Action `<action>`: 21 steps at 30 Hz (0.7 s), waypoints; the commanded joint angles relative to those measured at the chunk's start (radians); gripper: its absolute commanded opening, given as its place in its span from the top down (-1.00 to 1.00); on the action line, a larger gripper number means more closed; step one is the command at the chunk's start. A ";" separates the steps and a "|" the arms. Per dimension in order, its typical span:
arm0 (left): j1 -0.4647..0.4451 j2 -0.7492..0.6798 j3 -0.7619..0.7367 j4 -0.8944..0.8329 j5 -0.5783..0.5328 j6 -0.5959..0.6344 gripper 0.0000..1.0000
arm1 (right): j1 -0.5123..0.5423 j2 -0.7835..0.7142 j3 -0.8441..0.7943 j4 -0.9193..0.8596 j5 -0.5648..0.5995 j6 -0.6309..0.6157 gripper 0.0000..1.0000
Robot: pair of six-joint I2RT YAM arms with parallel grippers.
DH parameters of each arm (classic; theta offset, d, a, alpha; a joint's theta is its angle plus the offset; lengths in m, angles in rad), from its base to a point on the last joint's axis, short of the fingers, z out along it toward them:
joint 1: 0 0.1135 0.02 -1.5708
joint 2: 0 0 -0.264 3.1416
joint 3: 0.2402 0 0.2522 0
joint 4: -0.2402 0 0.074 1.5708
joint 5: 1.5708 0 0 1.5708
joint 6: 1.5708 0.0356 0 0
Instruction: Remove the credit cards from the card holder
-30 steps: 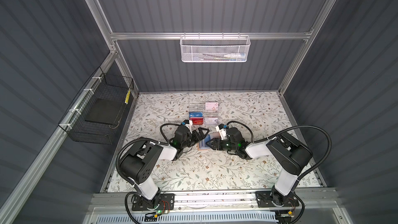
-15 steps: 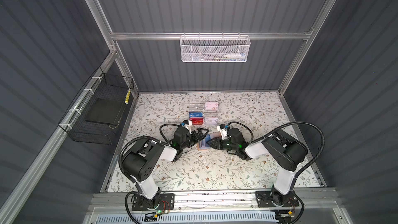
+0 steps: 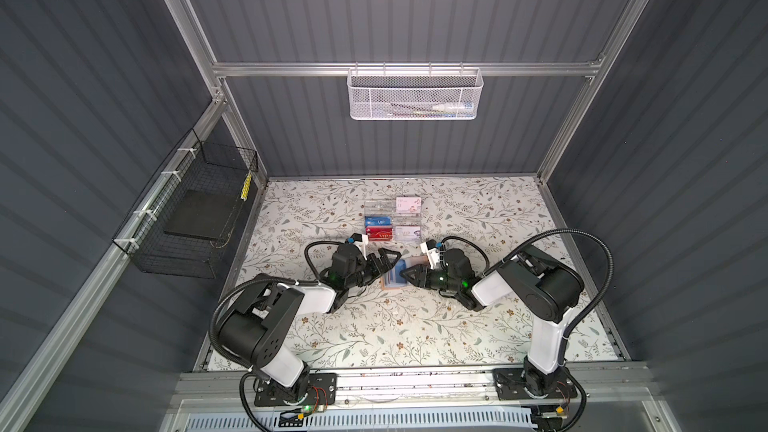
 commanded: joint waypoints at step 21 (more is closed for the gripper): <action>-0.018 0.057 0.006 -0.009 0.034 0.012 -1.00 | -0.001 0.054 -0.014 0.147 -0.046 0.043 0.38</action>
